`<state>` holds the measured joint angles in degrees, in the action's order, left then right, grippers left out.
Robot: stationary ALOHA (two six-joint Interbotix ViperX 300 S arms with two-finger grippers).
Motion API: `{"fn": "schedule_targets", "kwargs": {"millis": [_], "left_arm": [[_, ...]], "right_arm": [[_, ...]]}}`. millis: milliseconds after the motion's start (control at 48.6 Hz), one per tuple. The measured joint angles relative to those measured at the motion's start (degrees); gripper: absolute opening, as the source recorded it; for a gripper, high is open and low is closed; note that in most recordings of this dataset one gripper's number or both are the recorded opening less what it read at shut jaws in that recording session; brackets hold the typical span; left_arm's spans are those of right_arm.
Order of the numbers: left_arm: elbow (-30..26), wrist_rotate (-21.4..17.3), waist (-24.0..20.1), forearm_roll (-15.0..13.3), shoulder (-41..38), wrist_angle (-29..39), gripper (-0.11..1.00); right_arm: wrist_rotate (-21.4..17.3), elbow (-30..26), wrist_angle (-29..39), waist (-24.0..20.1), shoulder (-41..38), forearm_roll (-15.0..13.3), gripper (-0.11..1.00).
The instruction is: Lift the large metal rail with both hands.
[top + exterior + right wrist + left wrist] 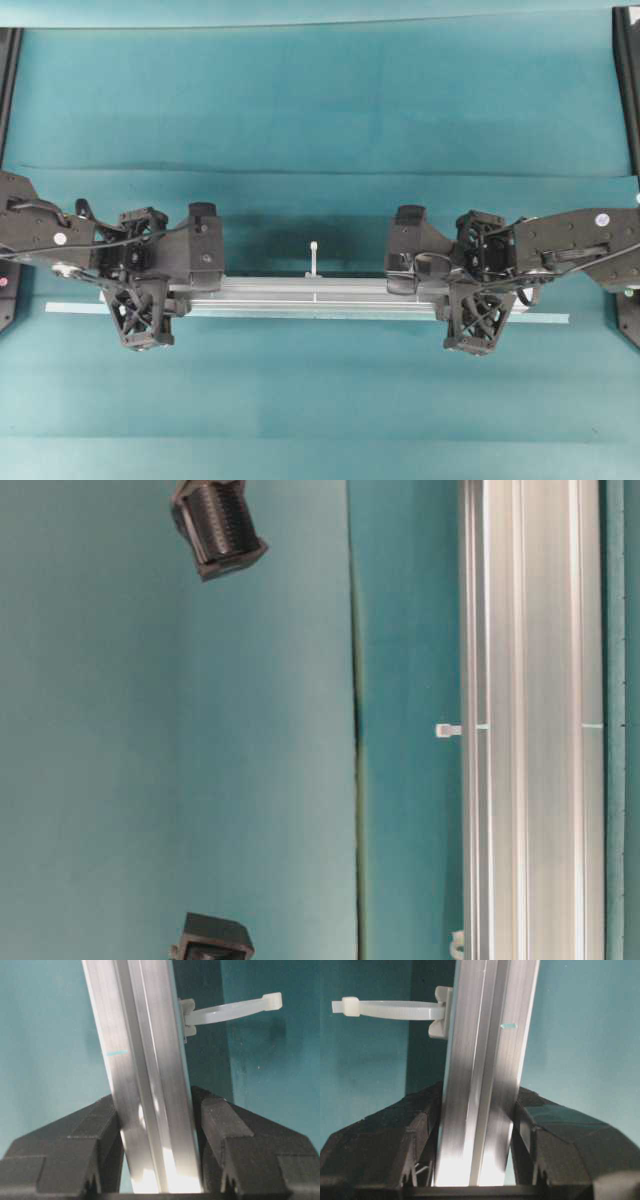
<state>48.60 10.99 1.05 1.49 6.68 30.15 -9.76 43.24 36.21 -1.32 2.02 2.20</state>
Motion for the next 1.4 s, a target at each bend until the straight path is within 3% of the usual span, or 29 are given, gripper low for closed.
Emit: {"fn": "schedule_targets", "kwargs": {"millis": [1132,1399], "left_arm": [[0.4,0.0,-1.1,0.1,-0.4,-3.4,0.36],[0.9,-0.1,-1.2,0.1,-0.4,-5.6,0.36]], "right_arm": [[0.0,1.1,-1.8,0.6,-0.5,0.0,0.40],[-0.2,2.5,-6.3,0.8,-0.2,0.3,0.40]]}}
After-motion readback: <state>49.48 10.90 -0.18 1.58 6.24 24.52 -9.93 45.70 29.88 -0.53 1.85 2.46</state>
